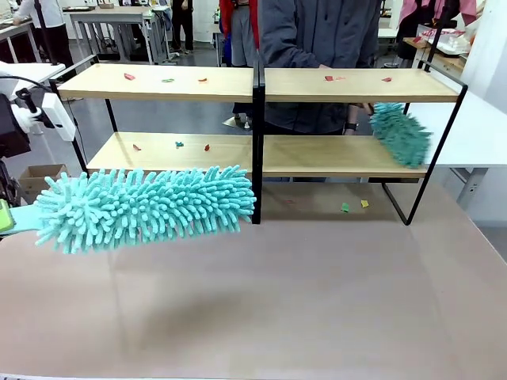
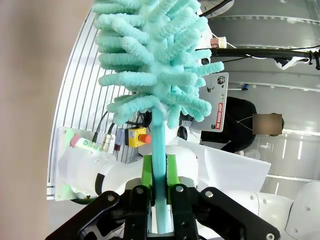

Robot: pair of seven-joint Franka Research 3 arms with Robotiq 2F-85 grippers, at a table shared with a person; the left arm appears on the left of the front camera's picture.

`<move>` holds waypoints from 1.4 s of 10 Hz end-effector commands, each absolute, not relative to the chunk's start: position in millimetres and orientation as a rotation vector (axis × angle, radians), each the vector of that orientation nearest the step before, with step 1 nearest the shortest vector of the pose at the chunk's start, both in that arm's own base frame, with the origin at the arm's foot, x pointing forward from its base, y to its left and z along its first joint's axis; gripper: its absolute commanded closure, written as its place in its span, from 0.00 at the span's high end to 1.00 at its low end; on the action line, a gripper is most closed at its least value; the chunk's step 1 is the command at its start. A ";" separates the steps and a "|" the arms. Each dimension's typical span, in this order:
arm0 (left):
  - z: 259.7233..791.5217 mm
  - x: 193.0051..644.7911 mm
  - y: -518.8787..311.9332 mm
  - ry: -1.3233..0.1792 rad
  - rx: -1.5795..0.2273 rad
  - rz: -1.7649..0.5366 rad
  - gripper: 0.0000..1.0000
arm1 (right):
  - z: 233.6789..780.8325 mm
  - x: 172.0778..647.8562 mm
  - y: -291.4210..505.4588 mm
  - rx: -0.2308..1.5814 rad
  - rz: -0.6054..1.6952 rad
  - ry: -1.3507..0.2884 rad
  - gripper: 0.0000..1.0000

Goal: Clean the shelves.
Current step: Clean a randomly selected level of the Shelf with the Duster.

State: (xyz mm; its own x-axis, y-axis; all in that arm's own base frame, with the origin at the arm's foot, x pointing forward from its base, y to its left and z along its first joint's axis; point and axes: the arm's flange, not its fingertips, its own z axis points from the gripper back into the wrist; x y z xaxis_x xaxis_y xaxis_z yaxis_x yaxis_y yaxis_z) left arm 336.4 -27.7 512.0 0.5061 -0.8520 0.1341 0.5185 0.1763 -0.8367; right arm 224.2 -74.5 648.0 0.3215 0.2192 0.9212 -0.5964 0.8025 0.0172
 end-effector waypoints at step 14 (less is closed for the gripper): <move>511.3 374.7 -36.0 0.143 -0.984 -0.719 0.12 | 648.3 224.0 -74.3 0.398 0.560 -1.129 1.00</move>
State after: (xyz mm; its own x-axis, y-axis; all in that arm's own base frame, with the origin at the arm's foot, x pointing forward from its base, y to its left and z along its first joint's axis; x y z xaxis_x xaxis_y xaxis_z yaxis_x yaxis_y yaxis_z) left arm 358.5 -26.0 507.5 0.7378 -0.6472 0.1918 0.4982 0.3303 -0.8017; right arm 224.2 -74.4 648.1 0.3214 0.2195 0.9211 -0.5963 0.8026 0.0168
